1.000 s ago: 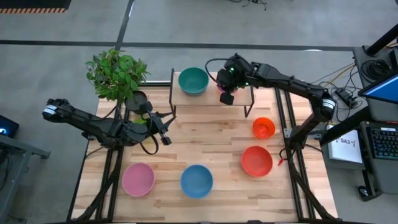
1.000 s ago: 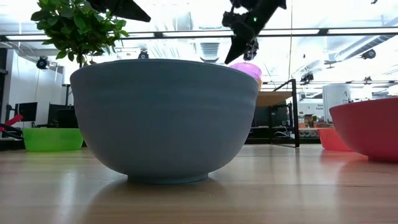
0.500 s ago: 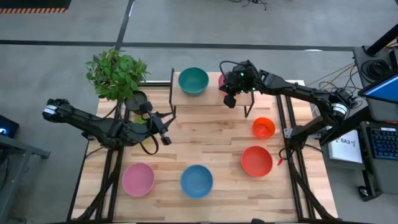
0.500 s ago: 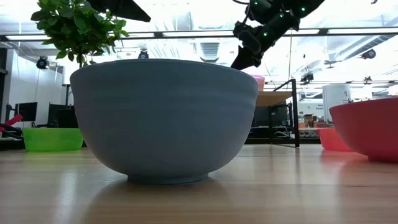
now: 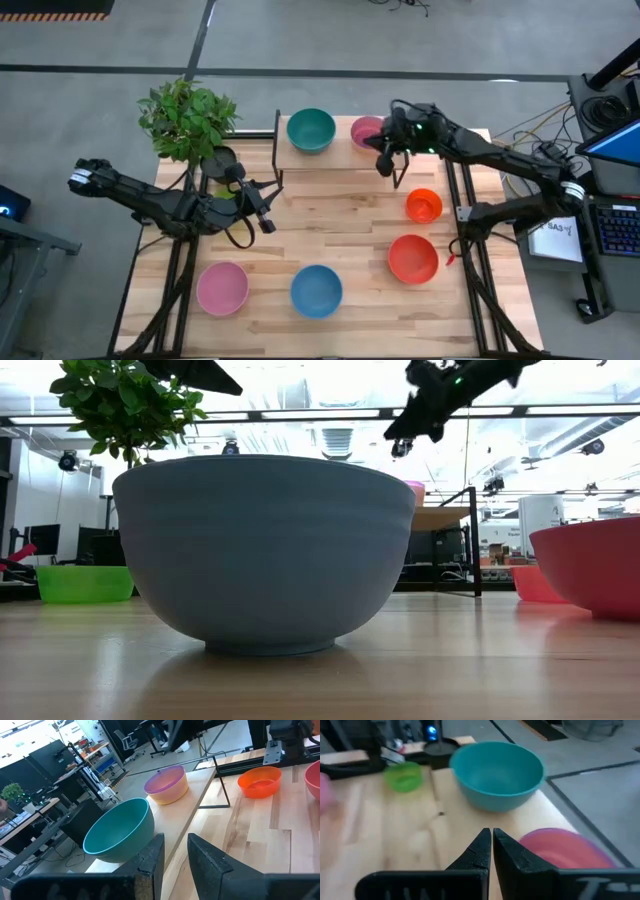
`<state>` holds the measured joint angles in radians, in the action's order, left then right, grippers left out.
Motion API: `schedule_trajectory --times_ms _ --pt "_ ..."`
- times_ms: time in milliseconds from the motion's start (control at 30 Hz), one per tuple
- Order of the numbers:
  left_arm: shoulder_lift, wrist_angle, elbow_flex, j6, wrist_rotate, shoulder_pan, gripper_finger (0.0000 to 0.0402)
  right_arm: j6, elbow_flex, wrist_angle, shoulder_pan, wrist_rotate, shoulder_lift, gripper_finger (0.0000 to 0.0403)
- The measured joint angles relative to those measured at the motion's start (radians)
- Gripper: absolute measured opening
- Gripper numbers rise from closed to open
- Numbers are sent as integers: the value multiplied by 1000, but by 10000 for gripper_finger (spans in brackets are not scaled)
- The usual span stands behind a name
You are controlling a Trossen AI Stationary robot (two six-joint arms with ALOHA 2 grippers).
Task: Place and stack bowls onto a shelf
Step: Stack the big pink bowl on top of the big dark green bowl on the shelf
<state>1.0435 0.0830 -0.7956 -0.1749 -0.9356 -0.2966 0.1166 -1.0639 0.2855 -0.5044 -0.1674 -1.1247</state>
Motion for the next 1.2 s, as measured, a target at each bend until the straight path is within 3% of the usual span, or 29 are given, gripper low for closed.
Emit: schedule_trajectory --times_ms 300,400,567,700,867,1100,1200 --pt "0 -43 0 1 -5 8 68 -130 182 -8 205 -43 199 9" --pt "0 -53 -13 41 -57 24 68 -153 238 -30 279 -43 238 9" --pt "0 18 -29 223 -99 32 68 -182 289 -37 374 -41 270 9" --pt "0 151 -31 441 -49 32 68 -178 304 -35 446 -39 273 9" --pt "0 215 -31 601 197 33 68 -146 318 -37 518 -37 270 9" --pt "5 235 -31 764 838 31 67 -142 350 -36 566 -31 270 9" --pt "24 321 -31 836 918 31 67 -141 364 -37 573 -31 269 9"
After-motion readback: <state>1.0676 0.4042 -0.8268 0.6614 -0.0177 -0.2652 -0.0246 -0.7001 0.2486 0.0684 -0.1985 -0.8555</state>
